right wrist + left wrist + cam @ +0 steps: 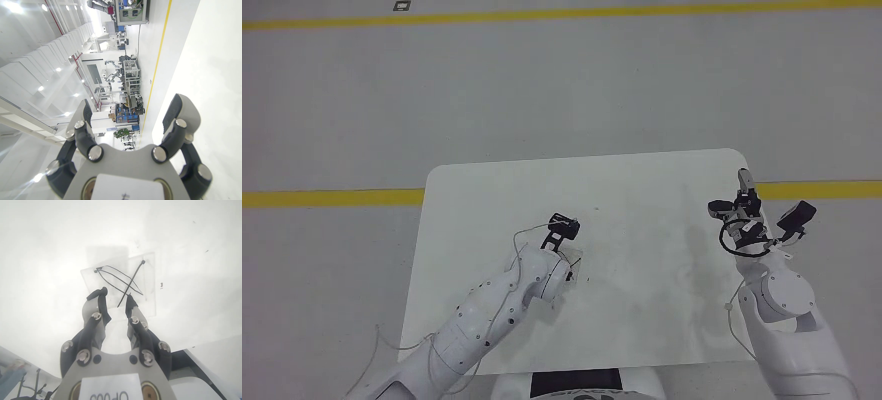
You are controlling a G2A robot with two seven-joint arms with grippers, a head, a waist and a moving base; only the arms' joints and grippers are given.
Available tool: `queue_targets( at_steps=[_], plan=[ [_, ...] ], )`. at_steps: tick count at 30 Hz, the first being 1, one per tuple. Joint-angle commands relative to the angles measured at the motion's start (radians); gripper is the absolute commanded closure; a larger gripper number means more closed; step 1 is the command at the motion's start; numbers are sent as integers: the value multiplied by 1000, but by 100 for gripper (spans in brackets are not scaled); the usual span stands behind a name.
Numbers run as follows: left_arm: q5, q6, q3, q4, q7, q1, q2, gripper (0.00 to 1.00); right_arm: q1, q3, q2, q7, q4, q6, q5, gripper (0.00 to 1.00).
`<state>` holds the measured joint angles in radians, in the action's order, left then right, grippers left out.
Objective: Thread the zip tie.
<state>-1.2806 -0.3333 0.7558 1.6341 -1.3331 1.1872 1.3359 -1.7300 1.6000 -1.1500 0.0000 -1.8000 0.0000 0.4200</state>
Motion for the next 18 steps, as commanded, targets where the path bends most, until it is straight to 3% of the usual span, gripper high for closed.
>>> queue_targets(
  at_steps=[1, 8, 12, 18],
  plan=[
    [-4, -1, -4, -6, -4, -4, 2, 75, 0, 0, 0, 0, 0, 0, 0, 0],
    [-19, 3, -10, -13, -15, -14, 6, 76, 0, 0, 0, 0, 0, 0, 0, 0],
    [22, 0, -4, -8, 13, -8, 10, 75, 0, 0, 0, 0, 0, 0, 0, 0],
    [37, 1, -9, -33, 40, -10, 15, 77, 0, 0, 0, 0, 0, 0, 0, 0]
  ],
)
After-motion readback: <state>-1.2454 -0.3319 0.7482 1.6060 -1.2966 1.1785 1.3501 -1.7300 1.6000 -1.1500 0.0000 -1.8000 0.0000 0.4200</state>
